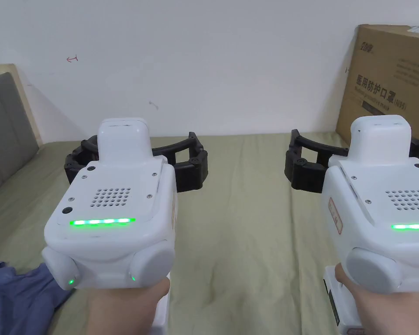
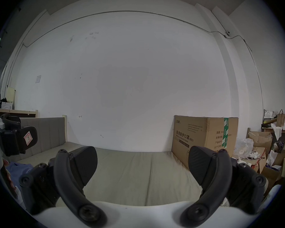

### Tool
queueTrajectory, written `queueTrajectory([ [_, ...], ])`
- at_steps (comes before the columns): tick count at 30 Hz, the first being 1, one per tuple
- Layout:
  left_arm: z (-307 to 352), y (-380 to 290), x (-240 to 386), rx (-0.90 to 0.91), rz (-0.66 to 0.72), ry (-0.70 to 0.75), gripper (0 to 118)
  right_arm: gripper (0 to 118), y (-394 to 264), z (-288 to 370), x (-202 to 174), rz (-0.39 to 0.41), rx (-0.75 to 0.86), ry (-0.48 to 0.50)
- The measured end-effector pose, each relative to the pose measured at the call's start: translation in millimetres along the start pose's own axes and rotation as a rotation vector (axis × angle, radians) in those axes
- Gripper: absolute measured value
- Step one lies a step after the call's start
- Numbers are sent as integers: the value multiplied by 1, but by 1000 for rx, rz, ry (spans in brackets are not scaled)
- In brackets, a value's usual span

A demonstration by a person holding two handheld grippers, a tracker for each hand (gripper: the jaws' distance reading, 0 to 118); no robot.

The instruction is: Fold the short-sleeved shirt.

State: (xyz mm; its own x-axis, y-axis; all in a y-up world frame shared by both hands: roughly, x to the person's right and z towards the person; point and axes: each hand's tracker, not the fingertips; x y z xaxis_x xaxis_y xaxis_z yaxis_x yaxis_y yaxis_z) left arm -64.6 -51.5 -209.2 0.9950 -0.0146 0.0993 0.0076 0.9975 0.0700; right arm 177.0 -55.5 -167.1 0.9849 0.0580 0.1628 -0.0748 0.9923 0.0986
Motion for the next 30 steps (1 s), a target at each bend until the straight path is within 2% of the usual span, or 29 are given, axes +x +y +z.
queueTrajectory([
  [30, 1, -1, -1, -5, -5, 3, 118, 113, -4, 1, 5, -18, -31, -7],
])
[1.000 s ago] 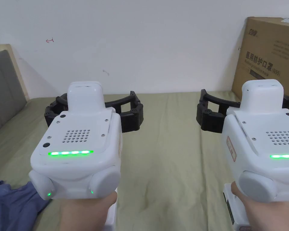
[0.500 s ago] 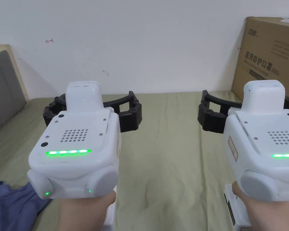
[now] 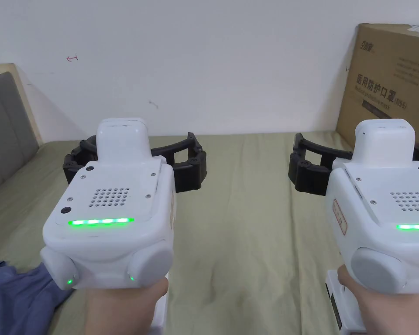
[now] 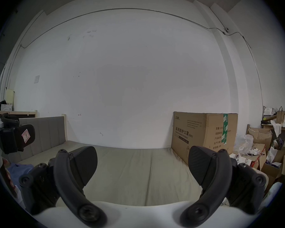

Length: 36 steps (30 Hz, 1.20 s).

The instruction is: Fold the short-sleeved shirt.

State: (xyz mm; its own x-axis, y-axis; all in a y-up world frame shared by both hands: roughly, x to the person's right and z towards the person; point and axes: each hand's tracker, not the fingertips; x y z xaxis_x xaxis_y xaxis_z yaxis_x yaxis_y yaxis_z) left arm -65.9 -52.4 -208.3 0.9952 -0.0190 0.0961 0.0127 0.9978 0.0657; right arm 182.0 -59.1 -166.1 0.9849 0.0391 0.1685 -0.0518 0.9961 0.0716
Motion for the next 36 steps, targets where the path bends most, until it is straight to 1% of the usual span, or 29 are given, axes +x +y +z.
queueTrajectory([
  [12, 0, -1, -2, -11, -1, 2, 118, 113, 2, 0, 3, -30, -3, 8],
  [36, 1, 1, 1, -1, -20, 3, 118, 113, 0, -2, 3, -18, -15, 1],
])
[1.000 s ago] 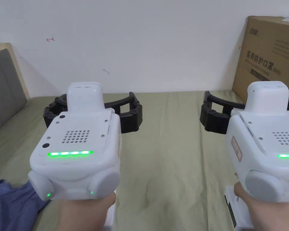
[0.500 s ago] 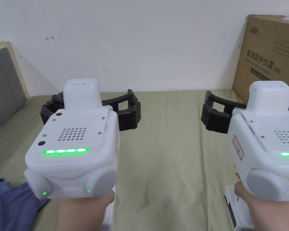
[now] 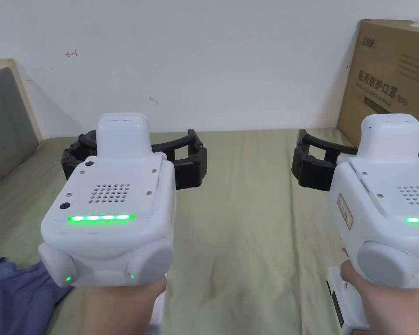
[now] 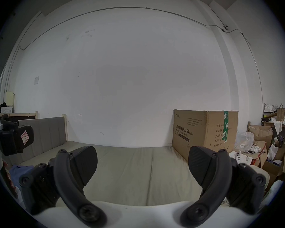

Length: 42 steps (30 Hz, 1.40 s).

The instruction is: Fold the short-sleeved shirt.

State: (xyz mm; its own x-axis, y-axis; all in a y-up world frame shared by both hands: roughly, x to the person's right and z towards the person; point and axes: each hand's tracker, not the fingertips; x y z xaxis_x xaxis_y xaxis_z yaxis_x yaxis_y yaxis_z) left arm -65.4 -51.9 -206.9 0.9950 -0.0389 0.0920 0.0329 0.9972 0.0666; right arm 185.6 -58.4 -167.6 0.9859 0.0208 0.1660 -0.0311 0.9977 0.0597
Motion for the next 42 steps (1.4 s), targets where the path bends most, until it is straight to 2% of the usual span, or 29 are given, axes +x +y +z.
queueTrajectory([
  [10, 0, 1, 0, -6, -10, -19, 118, 113, 1, -1, -2, 22, -2, -2],
  [14, -1, 0, 0, -11, -5, -10, 116, 113, -1, -2, -2, -6, -11, 22],
  [17, -2, 0, -1, -14, 0, -11, 107, 113, -2, -3, -3, -7, -16, 14],
  [18, -3, 1, 0, -21, -3, -10, 102, 112, -3, -3, -3, -7, -16, 14],
  [19, -3, 1, -1, -31, -24, -40, 91, 108, -4, -2, -3, -11, -14, 16],
  [20, -3, 0, -1, -37, -37, -70, 77, 95, -5, -1, -2, -22, -9, 25],
  [21, -3, -1, -1, -41, -55, -93, 53, 62, -6, 0, -1, -35, -2, 43],
  [22, -3, -1, 1, -48, -77, -98, 16, 8, -6, -1, 0, -38, -7, 47],
  [23, -4, -3, 4, -59, -103, -75, 0, 1, -6, -4, 0, -44, -41, 37],
  [25, -3, -9, 8, -56, -116, -18, 0, 1, -8, -5, 4, -73, -66, 14],
  [27, -2, -11, 1, -64, -33, -89, 0, 1, -8, -7, 9, -94, -87, 9],
  [28, -3, -12, 0, -71, -25, -70, 0, 1, -9, -7, 10, -98, -90, 0],
  [32, -10, -16, -8, -108, -6, -68, 0, 1, -10, -6, 15, -69, -102, 0],
  [36, -10, -20, -24, -143, 51, -89, 0, 1, -11, -7, 11, -77, -95, 32],
  [39, -2, -22, -51, -162, 27, -32, 0, 1, -13, -18, -15, -80, -125, 94],
  [42, 12, -19, -101, -197, 34, 74, 0, 1, -15, -32, -58, -111, -159, 232],
])
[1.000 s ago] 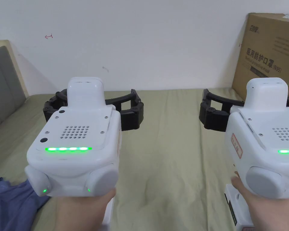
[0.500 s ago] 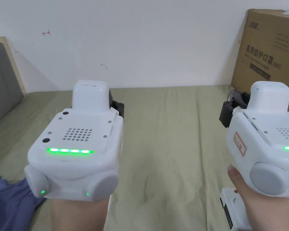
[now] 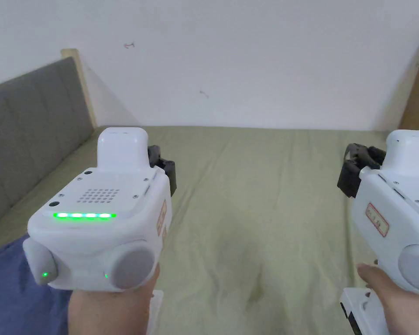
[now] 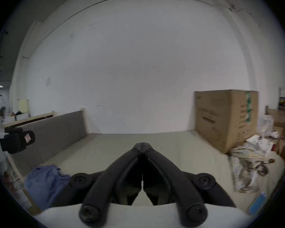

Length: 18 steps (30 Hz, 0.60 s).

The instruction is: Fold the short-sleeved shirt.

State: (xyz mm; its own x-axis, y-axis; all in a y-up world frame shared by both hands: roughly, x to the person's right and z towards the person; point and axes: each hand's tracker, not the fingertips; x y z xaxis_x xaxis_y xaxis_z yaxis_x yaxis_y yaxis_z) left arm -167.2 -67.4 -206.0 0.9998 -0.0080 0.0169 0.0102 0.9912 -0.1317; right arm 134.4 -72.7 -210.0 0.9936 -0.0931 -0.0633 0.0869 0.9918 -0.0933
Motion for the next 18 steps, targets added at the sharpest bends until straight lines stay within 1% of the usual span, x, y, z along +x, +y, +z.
queueTrajectory([
  [1, 7, 0, -23, -4, 22, 41, 0, 1, -4, -12, -18, -12, -21, 56],
  [3, 25, 0, -63, -3, 19, 187, 0, 1, -7, -26, -55, -14, -63, 157],
  [5, 47, -1, -100, 4, 4, 303, 0, 1, -11, -34, -97, 3, -76, 268],
  [8, 73, -8, -135, -15, 43, 379, 0, 1, -13, -33, -150, 62, -78, 414],
  [9, 78, -11, -141, -23, 47, 394, 0, 1, -15, -32, -165, 83, -80, 445],
  [11, 83, -17, -148, -37, 41, 417, 0, 1, -18, -32, -188, 106, -82, 488],
  [13, 83, -21, -149, -46, 30, 425, 0, 1, -22, -35, -200, 99, -98, 506],
  [17, 70, -28, -154, -86, 14, 409, 0, 1, -29, -43, -205, 89, -133, 509],
  [18, 61, -32, -159, -137, 22, 383, 0, 1, -30, -45, -204, 89, -143, 505],
])
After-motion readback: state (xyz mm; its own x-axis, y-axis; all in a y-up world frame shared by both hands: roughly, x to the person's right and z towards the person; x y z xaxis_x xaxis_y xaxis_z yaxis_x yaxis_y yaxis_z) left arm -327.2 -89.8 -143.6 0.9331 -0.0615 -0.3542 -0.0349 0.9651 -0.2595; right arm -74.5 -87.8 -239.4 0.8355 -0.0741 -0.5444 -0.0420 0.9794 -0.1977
